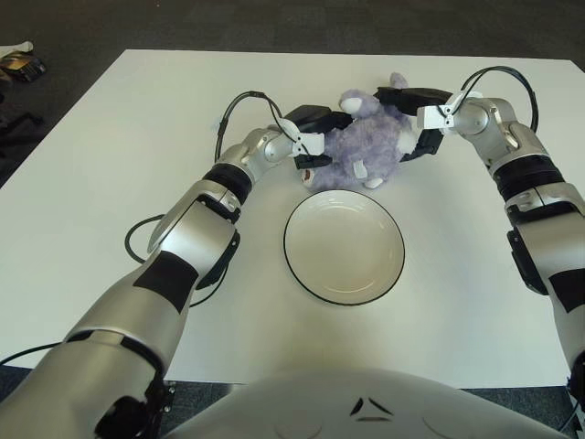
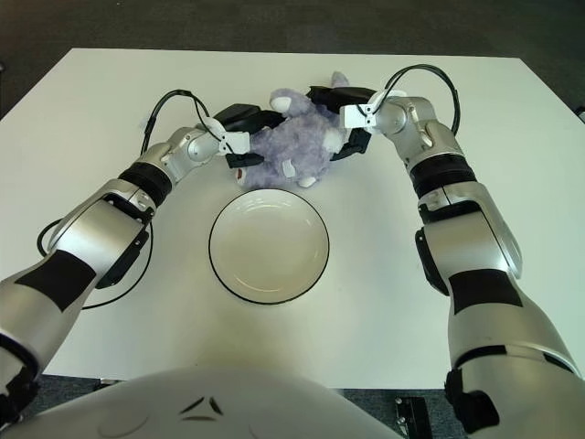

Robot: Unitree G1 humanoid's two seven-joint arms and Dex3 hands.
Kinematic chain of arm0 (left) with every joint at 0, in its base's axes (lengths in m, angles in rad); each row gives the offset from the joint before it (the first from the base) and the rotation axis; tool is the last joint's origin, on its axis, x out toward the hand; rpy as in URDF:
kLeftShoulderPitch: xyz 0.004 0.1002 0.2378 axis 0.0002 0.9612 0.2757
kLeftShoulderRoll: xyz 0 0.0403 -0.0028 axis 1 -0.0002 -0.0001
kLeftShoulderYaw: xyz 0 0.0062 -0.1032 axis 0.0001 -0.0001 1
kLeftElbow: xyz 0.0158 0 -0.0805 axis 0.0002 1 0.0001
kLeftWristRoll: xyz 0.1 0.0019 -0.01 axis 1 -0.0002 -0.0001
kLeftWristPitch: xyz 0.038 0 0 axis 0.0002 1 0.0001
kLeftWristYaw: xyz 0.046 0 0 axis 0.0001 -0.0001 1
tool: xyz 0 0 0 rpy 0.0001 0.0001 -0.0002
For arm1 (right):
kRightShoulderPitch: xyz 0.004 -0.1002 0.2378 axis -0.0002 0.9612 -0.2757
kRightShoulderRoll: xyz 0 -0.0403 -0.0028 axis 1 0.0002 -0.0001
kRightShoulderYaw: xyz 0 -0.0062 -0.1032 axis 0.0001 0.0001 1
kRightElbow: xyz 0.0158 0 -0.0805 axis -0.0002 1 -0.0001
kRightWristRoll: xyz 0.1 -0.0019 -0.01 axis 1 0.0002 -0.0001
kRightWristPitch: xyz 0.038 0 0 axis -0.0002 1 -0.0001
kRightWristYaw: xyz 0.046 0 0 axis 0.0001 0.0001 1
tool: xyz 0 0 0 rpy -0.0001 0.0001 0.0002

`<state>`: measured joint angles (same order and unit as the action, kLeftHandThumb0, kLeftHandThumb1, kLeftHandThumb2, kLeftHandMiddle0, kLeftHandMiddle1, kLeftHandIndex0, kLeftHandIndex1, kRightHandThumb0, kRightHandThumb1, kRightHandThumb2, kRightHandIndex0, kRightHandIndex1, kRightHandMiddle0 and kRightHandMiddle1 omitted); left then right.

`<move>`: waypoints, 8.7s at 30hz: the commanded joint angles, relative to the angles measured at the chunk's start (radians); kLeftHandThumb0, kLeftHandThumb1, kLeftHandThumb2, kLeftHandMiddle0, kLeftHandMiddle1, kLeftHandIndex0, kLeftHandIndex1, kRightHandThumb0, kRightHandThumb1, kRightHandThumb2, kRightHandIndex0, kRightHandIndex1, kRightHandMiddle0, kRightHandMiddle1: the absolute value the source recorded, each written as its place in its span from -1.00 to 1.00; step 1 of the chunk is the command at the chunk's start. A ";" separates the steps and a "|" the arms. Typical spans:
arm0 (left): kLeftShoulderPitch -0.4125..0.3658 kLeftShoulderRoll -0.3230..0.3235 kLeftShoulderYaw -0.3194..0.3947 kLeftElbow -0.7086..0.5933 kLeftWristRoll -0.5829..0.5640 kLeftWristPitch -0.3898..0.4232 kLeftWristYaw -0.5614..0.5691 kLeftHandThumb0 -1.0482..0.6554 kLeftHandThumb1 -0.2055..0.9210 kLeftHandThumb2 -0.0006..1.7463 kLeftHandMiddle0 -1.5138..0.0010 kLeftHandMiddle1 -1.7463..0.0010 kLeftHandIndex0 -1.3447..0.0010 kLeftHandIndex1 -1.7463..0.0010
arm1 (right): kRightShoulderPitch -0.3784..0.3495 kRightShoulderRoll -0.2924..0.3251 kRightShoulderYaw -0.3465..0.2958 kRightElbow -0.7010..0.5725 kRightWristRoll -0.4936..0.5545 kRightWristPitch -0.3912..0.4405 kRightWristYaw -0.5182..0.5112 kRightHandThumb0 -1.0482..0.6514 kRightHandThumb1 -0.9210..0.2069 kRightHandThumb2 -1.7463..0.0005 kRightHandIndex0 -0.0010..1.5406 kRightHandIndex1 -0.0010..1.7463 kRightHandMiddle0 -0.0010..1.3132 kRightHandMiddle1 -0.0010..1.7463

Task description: Put the doll into the plate.

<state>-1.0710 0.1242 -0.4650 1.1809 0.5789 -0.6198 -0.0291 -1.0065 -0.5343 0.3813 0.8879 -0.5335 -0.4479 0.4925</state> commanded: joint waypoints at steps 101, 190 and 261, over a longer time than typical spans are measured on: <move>-0.024 0.091 0.059 -0.124 0.010 0.070 0.161 0.23 -0.74 0.92 -0.24 -0.79 -0.02 -1.00 | 0.239 0.096 -0.183 -0.478 0.090 0.492 -0.293 0.86 0.36 -0.73 -0.04 1.00 0.43 1.00; 0.391 0.306 0.245 -0.899 -0.156 0.165 -0.169 0.23 -0.76 1.00 -0.16 -1.00 -0.05 -0.98 | 0.577 0.003 -0.269 -1.196 0.143 0.610 -0.048 0.90 0.47 -0.82 0.04 1.00 0.57 1.00; 0.370 0.367 0.241 -0.865 -0.389 -0.069 -0.443 0.23 -0.86 1.00 -0.32 -0.78 -0.08 -1.00 | 0.619 -0.064 -0.303 -1.405 0.315 0.800 0.141 0.78 0.57 -0.86 0.08 1.00 0.34 0.94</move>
<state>-0.6775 0.4782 -0.2236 0.3219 0.2014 -0.6782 -0.4451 -0.3725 -0.5655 0.0835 -0.4876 -0.2039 0.3553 0.6284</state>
